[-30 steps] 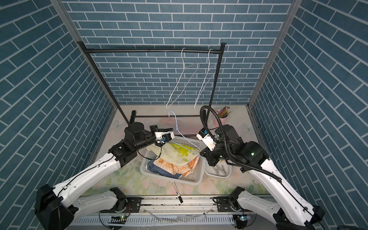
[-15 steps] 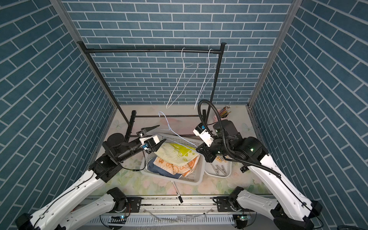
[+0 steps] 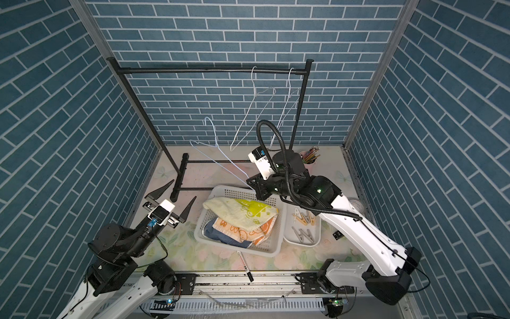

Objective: Remove the clothespins securing towels to the hanger
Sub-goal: Place the hanger on the clothesline.

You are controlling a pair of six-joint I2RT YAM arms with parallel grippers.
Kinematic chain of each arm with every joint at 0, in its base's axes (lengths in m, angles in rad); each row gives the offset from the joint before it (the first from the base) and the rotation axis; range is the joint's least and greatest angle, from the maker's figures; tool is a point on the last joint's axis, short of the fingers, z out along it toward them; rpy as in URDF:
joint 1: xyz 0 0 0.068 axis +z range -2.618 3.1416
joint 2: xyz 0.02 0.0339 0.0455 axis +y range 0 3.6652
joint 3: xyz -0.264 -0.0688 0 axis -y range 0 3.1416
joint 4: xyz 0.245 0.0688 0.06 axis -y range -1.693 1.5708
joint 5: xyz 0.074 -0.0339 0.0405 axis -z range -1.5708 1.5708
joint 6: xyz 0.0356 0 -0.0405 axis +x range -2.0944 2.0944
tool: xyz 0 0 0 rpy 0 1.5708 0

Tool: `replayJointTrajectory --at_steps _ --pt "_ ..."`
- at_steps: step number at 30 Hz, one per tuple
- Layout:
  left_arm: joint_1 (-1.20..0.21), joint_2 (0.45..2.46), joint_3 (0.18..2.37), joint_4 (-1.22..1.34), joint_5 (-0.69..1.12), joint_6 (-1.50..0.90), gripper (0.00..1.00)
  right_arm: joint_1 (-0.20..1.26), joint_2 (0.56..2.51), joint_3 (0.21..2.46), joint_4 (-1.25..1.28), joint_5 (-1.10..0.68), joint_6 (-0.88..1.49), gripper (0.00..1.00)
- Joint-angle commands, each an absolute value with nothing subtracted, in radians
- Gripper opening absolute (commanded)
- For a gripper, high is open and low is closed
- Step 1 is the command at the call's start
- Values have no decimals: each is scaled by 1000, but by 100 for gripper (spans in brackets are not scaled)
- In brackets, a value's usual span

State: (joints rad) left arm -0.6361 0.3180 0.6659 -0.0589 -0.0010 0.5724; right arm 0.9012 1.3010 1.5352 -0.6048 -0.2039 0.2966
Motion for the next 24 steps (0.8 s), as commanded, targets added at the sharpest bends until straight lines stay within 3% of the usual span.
replayJointTrajectory --at_steps 1,8,18,24 --pt "-631 287 651 -130 -94 563 83 952 1406 1661 -445 -124 381 0" --pt "-630 281 640 -161 -101 594 83 977 1533 1759 -248 67 533 0" --pt "-630 308 602 -134 -94 602 85 979 1696 2023 -340 315 661 0" --pt "-630 319 598 -130 -89 605 85 978 1809 2212 -456 323 664 0"
